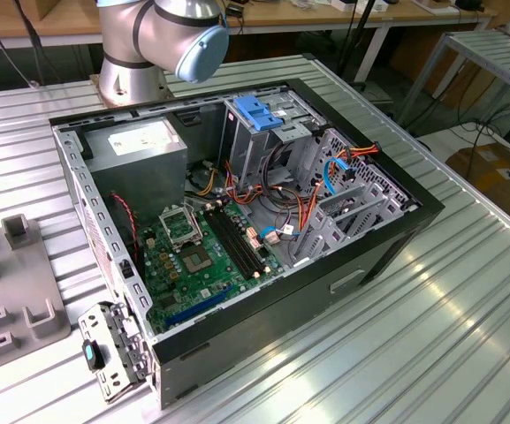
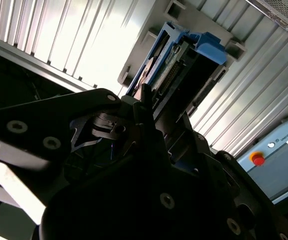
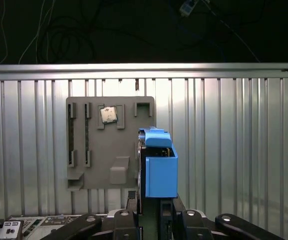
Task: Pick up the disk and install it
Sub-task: 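Pick up the disk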
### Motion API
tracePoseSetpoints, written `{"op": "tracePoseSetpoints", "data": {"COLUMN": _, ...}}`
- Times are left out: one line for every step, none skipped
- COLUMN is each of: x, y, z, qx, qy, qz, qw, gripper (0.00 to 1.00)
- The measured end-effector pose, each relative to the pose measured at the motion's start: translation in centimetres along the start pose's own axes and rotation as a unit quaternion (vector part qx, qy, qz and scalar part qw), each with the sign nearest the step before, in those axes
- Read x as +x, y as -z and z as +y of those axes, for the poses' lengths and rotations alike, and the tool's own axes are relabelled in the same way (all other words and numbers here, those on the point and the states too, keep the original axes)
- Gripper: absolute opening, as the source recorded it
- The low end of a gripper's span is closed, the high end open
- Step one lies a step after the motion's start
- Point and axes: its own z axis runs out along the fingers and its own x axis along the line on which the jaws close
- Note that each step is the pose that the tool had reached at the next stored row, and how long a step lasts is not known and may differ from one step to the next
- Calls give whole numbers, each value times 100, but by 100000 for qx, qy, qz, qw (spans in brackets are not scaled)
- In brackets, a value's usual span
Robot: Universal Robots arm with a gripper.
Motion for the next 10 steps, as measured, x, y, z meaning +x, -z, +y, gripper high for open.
{"op": "tracePoseSetpoints", "data": {"x": 0, "y": 0, "z": -18, "qx": 1, "qy": 2, "qz": 0, "qw": 100000, "gripper": 35}}
{"op": "tracePoseSetpoints", "data": {"x": -1, "y": 0, "z": -35, "qx": -1, "qy": 0, "qz": -1, "qw": 100000, "gripper": 35}}
{"op": "tracePoseSetpoints", "data": {"x": -1, "y": -1, "z": -45, "qx": 1, "qy": 2, "qz": -1, "qw": 100000, "gripper": 35}}
{"op": "tracePoseSetpoints", "data": {"x": -1, "y": -1, "z": -57, "qx": 4, "qy": 0, "qz": -3, "qw": 100000, "gripper": 35}}
{"op": "tracePoseSetpoints", "data": {"x": -2, "y": -1, "z": -69, "qx": 1, "qy": 0, "qz": -1, "qw": 100000, "gripper": 35}}
{"op": "tracePoseSetpoints", "data": {"x": -2, "y": -1, "z": -80, "qx": -1, "qy": -2, "qz": -1, "qw": 100000, "gripper": 35}}
{"op": "tracePoseSetpoints", "data": {"x": -2, "y": -1, "z": -97, "qx": 2, "qy": 2, "qz": -2, "qw": 100000, "gripper": 35}}
{"op": "tracePoseSetpoints", "data": {"x": -2, "y": -1, "z": -113, "qx": 0, "qy": 2, "qz": 0, "qw": 100000, "gripper": 35}}
{"op": "tracePoseSetpoints", "data": {"x": -3, "y": -1, "z": -128, "qx": 3, "qy": -1, "qz": -1, "qw": 100000, "gripper": 35}}
{"op": "tracePoseSetpoints", "data": {"x": -3, "y": -1, "z": -142, "qx": 2, "qy": -1, "qz": -1, "qw": 100000, "gripper": 35}}
